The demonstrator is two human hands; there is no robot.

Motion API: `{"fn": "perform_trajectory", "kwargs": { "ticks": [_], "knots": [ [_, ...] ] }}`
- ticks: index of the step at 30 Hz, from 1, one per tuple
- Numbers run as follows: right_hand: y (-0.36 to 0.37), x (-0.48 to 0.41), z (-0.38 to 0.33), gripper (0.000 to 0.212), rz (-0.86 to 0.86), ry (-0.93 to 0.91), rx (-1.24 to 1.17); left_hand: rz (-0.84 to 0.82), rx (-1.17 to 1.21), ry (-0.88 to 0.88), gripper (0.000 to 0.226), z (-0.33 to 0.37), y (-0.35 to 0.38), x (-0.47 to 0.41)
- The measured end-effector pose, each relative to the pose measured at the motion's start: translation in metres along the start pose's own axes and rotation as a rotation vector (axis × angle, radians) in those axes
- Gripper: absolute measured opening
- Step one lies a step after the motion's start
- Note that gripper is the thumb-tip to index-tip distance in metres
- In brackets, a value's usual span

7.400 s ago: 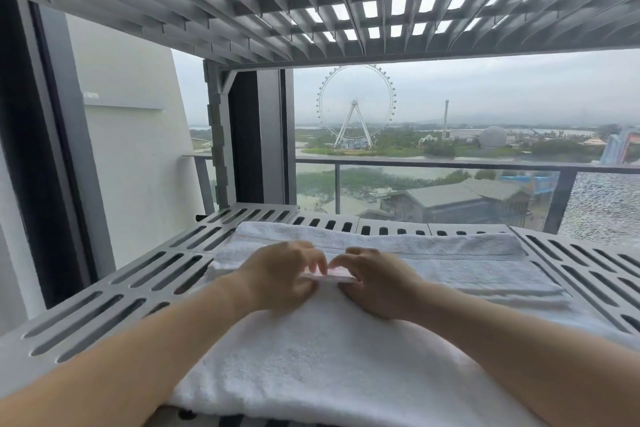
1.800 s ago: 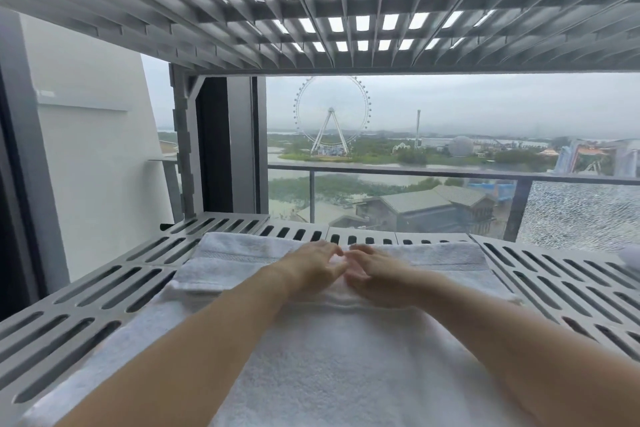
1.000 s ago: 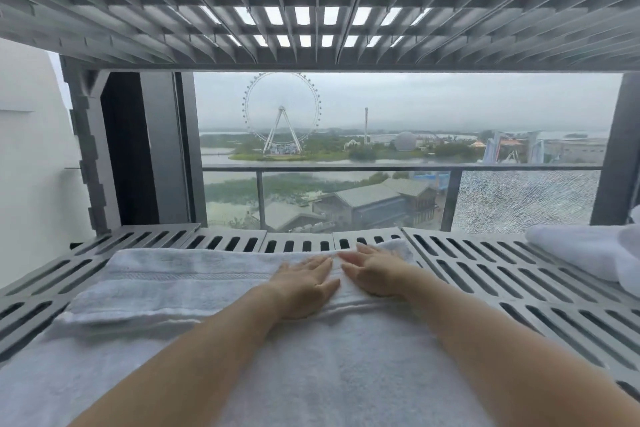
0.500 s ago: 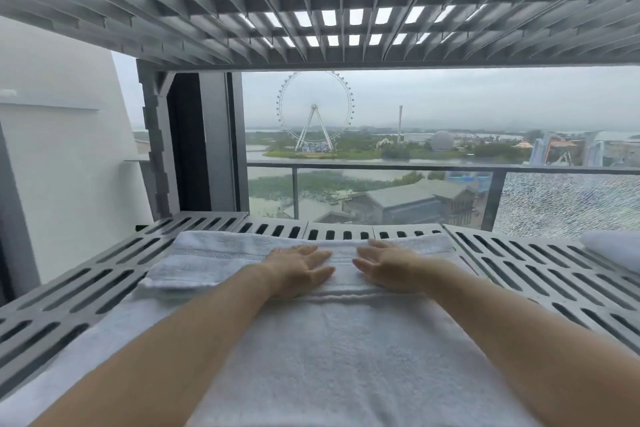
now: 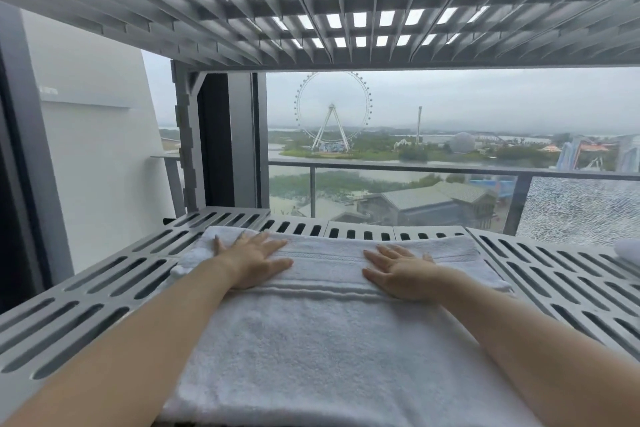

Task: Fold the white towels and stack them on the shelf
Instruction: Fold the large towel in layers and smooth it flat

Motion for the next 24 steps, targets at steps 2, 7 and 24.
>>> {"fn": "perform_trajectory", "kwargs": {
  "ticks": [2,7,24],
  "knots": [
    [-0.002,0.005,-0.001,0.065,0.002,0.002,-0.003,-0.008,0.0,-0.015,0.065,-0.002,-0.002,0.001],
    [-0.013,0.025,-0.013,0.07,0.06,-0.152,-0.053,0.057,0.044,0.203,0.073,0.007,-0.005,0.013],
    [-0.024,0.06,-0.036,0.024,0.39,-0.443,-0.131,0.546,0.115,0.602,0.026,0.035,-0.018,0.07]
  ]
}}
Point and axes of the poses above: each hand's wrist, its own x-axis away from the middle knuckle, its own y-axis out of the palm, z = x × y, the point moved 4 cm from there along -x, towards the middle knuckle, and after that the axes turned 2 degrees about -x, right-handed, at the moved point
